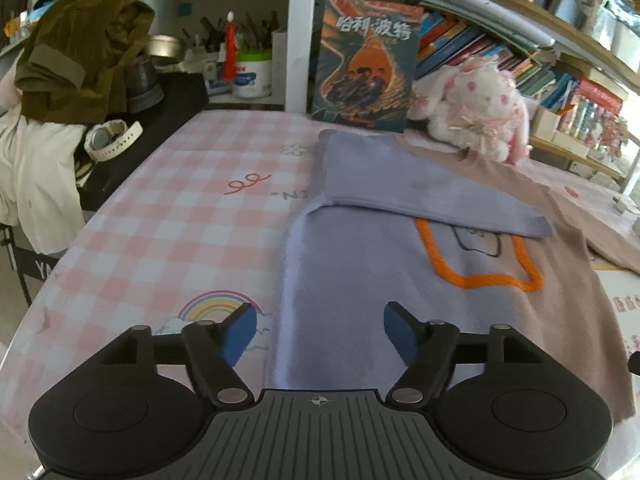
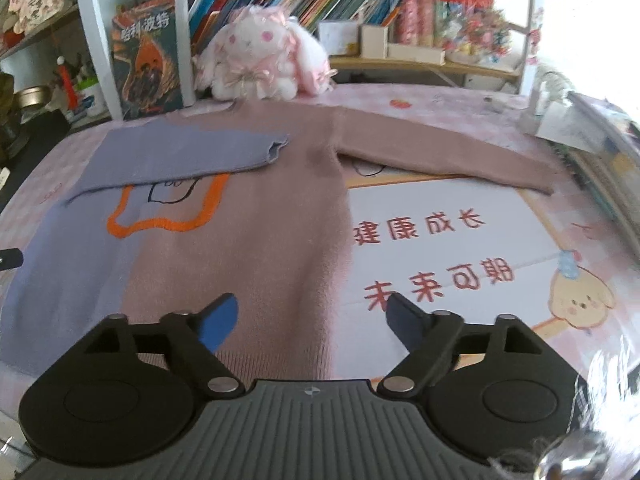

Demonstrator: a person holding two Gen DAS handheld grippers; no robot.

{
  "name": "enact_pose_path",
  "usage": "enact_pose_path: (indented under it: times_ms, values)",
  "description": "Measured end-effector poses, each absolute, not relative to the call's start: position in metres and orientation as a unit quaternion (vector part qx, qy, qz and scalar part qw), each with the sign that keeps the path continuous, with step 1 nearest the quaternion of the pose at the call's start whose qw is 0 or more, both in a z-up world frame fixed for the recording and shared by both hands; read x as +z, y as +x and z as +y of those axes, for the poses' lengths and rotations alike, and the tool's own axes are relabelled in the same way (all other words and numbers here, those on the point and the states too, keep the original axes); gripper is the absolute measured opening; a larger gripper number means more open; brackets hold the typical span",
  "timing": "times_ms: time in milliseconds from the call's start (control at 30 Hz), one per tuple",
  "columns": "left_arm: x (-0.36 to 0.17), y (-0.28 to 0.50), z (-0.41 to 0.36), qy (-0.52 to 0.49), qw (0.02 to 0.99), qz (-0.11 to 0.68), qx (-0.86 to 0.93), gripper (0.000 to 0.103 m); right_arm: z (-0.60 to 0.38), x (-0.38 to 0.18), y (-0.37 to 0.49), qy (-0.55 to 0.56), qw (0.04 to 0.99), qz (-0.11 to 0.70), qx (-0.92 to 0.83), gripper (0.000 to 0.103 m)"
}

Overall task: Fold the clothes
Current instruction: 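Open both grippers and move the right gripper to the pink sleeve cuff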

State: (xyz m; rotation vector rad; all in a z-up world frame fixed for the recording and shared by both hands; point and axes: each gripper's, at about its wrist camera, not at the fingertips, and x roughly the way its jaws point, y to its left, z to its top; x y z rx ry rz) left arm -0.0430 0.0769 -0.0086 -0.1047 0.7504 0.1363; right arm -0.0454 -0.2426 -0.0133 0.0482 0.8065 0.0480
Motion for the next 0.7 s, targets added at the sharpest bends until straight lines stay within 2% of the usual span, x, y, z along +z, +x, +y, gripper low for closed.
enact_pose_path:
  times_ms: [167,467,700]
  values:
    - [-0.007,-0.057,0.065,-0.019,0.931,0.362,0.043,0.084,-0.235,-0.012,-0.063,0.017,0.919,0.393,-0.005,0.089]
    - [-0.008,-0.078,0.046,0.024,0.936,0.352,-0.007,0.092,-0.222,-0.009,-0.096,0.002,0.92,0.391,-0.032,0.09]
    - [-0.009,-0.077,0.034,0.037,0.935,0.351,-0.04,0.092,-0.218,-0.007,-0.108,-0.011,0.919,0.392,-0.046,0.091]
